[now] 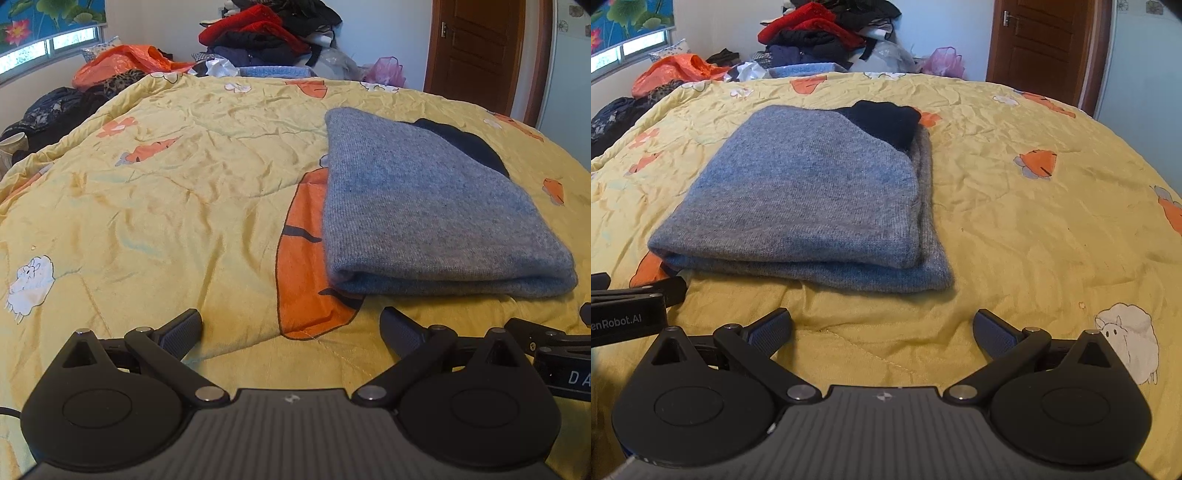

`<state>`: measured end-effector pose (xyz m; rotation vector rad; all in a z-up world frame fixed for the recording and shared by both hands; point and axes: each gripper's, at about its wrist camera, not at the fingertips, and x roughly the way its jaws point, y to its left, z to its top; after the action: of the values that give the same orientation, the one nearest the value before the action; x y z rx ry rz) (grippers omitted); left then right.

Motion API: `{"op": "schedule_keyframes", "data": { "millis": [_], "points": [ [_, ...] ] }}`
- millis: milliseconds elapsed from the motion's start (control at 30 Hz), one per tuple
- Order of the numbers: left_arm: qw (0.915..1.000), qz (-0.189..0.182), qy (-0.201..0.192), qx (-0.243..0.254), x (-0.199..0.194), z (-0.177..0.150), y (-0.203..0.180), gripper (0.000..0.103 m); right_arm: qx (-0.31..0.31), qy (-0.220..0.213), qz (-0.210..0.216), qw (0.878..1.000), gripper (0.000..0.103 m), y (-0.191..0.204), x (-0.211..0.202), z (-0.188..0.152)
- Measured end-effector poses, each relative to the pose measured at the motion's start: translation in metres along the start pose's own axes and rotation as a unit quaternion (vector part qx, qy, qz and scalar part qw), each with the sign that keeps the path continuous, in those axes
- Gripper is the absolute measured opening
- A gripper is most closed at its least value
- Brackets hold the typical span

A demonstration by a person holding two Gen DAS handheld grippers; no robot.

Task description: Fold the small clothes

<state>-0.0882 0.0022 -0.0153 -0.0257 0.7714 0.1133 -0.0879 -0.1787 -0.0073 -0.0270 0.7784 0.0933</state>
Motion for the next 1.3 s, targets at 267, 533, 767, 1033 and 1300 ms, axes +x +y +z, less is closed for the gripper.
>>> {"op": "schedule_keyframes", "data": {
  "millis": [267, 533, 767, 1033, 1300],
  "points": [
    [1.0, -0.004, 0.004, 0.002, -0.0017, -0.0004, 0.0004, 0.103, 0.0, -0.004, -0.001, 1.0, 0.103, -0.0009, 0.0004, -0.0014],
    [0.9997, -0.006, -0.026, 0.002, 0.0, -0.0054, -0.0004, 0.103, 0.003, -0.032, -0.004, 0.999, 0.103, 0.0011, -0.0007, -0.0081],
    [0.9996, -0.005, -0.026, 0.002, 0.0002, -0.0054, -0.0008, 0.103, 0.006, -0.037, -0.007, 0.999, 0.103, 0.0019, -0.0007, -0.0098],
    [0.9997, -0.005, -0.026, 0.001, 0.0003, -0.0053, -0.0011, 0.103, 0.006, -0.037, -0.007, 0.999, 0.103, 0.0019, -0.0008, -0.0101],
    [0.9997, -0.002, -0.026, 0.0, 0.0002, -0.005, -0.0018, 0.103, 0.006, -0.037, -0.007, 0.999, 0.103, 0.0017, -0.0006, -0.0101]
  ]
}}
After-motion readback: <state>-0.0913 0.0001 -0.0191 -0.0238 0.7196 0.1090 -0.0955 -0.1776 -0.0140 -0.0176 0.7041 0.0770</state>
